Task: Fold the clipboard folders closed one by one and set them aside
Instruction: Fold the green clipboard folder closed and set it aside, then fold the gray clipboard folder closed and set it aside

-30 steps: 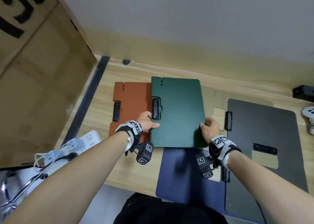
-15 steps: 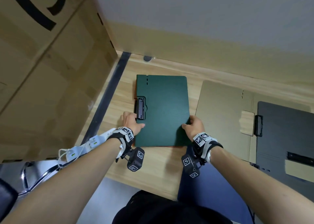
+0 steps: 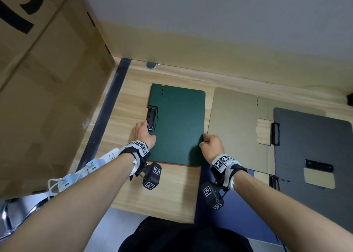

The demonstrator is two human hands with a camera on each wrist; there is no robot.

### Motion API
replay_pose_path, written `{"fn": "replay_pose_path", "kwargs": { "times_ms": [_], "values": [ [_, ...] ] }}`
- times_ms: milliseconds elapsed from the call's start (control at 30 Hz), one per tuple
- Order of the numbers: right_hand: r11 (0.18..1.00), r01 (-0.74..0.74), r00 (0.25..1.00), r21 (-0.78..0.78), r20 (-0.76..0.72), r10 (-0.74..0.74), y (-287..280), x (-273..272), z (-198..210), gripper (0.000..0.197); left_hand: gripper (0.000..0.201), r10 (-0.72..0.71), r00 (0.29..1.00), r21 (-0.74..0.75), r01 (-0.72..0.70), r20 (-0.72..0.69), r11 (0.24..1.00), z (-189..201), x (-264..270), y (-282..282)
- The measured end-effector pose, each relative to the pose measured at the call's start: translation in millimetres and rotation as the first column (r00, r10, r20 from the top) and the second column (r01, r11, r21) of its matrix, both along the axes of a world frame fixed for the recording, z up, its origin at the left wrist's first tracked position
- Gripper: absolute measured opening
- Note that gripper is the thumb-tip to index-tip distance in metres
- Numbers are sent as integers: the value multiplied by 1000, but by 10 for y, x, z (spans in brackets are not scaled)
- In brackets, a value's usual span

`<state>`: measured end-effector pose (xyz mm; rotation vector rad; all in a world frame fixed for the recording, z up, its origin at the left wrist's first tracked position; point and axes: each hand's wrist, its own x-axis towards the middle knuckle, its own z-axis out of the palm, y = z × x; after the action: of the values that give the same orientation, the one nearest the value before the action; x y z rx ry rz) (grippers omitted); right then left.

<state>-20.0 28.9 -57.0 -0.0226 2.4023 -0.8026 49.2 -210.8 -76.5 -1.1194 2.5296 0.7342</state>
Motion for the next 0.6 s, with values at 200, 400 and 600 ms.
{"fn": "replay_pose_path", "kwargs": {
  "times_ms": [200,400,600],
  "values": [
    [996,84,996,-34,24,-83,148,65,-43,30,69,-13,999,-30,12,-44,999,-21,-177,118],
    [969,190,978,-155,115,-174,240,42,-79,44,69,-17,1000,-27,17,-4,999,45,-247,168],
    [907,281,958,-315,153,-244,524,3,-38,25,71,-38,997,-98,32,-66,995,172,-272,443]
  ]
}}
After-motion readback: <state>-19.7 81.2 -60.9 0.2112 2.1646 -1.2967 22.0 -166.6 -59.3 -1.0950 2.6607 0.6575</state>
